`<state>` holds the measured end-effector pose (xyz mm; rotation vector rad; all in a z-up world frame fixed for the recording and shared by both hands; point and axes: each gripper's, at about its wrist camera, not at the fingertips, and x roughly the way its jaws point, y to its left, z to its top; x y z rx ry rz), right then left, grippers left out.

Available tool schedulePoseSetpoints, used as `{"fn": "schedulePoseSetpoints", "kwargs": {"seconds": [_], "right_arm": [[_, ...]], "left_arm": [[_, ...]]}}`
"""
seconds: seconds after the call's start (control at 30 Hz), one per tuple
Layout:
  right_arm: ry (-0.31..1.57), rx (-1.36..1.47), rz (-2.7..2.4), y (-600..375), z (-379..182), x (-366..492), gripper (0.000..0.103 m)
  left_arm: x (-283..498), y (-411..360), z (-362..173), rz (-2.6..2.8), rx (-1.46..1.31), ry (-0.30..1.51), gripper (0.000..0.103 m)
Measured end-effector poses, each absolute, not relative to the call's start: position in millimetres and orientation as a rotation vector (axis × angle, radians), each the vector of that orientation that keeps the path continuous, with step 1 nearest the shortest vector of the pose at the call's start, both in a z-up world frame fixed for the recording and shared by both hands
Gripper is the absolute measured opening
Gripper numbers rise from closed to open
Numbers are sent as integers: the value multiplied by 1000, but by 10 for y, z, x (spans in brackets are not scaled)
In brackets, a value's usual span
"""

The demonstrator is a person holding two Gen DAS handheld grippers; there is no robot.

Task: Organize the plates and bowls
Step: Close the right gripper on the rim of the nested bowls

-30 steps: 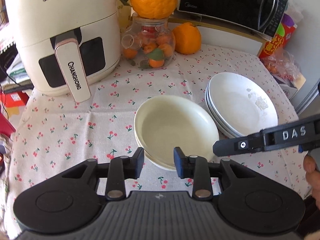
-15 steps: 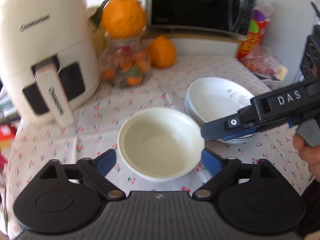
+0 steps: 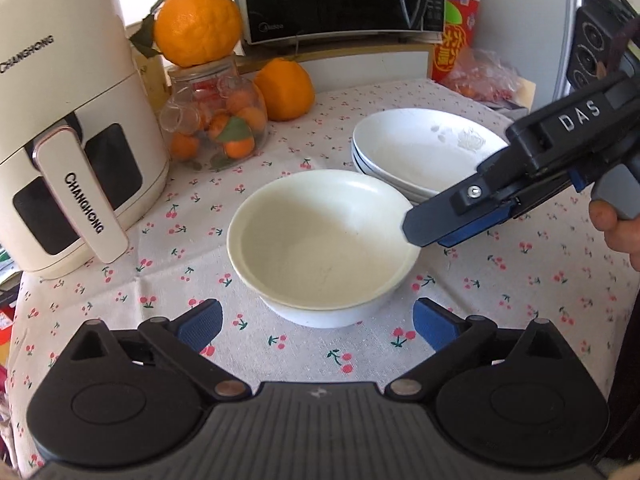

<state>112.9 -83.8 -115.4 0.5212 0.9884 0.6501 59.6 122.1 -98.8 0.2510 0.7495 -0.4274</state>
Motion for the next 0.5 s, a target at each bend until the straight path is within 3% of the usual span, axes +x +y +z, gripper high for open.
{"fn": "schedulePoseSetpoints", "kwargs": {"seconds": [0.33,0.5], "right_arm": [[998,595,579,-707,-1300,1277,64],[1015,566,569,-623,-1319,1301,49]], "left_arm": [[724,1153,-1104,-452,292,768,98],[754,1157,-1125,-473,288,783,84]]}}
